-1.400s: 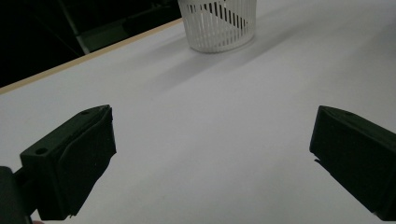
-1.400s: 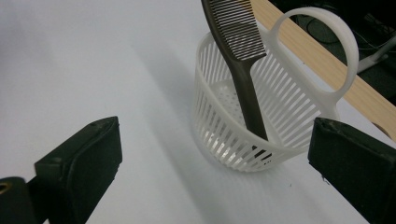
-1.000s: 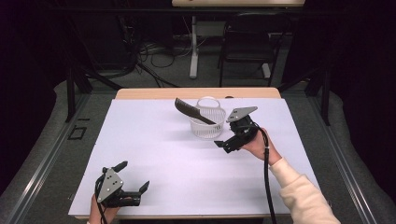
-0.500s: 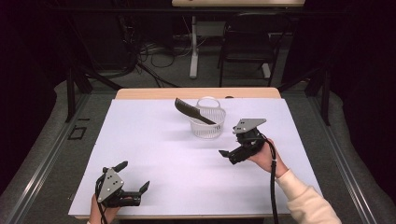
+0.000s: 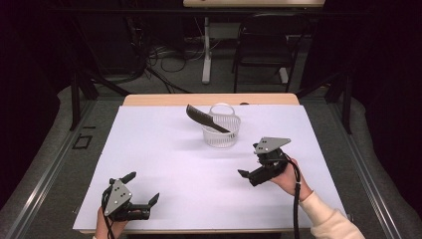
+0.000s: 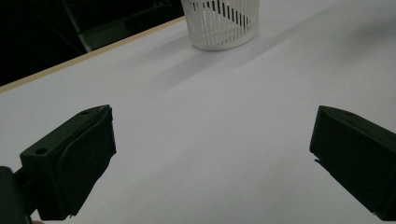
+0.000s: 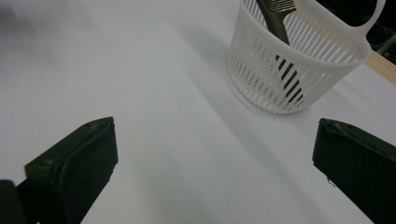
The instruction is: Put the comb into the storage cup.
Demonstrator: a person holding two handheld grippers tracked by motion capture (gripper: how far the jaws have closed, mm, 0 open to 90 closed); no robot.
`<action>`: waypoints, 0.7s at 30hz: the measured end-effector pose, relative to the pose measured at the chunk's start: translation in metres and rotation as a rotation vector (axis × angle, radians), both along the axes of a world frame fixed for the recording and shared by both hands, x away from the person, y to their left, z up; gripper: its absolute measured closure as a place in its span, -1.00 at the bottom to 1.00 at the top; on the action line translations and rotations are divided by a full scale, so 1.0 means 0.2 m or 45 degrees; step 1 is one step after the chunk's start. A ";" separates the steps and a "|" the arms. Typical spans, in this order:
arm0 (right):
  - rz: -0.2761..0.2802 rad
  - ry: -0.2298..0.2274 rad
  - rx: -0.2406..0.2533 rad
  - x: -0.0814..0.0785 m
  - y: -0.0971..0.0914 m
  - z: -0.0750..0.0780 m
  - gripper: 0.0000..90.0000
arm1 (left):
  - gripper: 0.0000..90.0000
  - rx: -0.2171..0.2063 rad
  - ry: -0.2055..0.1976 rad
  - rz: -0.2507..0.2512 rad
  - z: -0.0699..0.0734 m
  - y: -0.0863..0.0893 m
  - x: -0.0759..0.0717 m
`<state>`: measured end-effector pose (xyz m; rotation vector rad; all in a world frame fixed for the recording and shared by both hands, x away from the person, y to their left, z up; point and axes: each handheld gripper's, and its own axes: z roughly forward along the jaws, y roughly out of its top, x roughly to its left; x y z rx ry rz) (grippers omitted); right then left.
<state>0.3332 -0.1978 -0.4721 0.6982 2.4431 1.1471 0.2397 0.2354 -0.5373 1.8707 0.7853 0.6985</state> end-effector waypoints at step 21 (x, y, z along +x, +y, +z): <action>-0.044 -0.017 0.040 -0.16 -0.06 -0.13 -1.00 | -0.99 0.003 0.002 0.007 0.00 0.00 0.00</action>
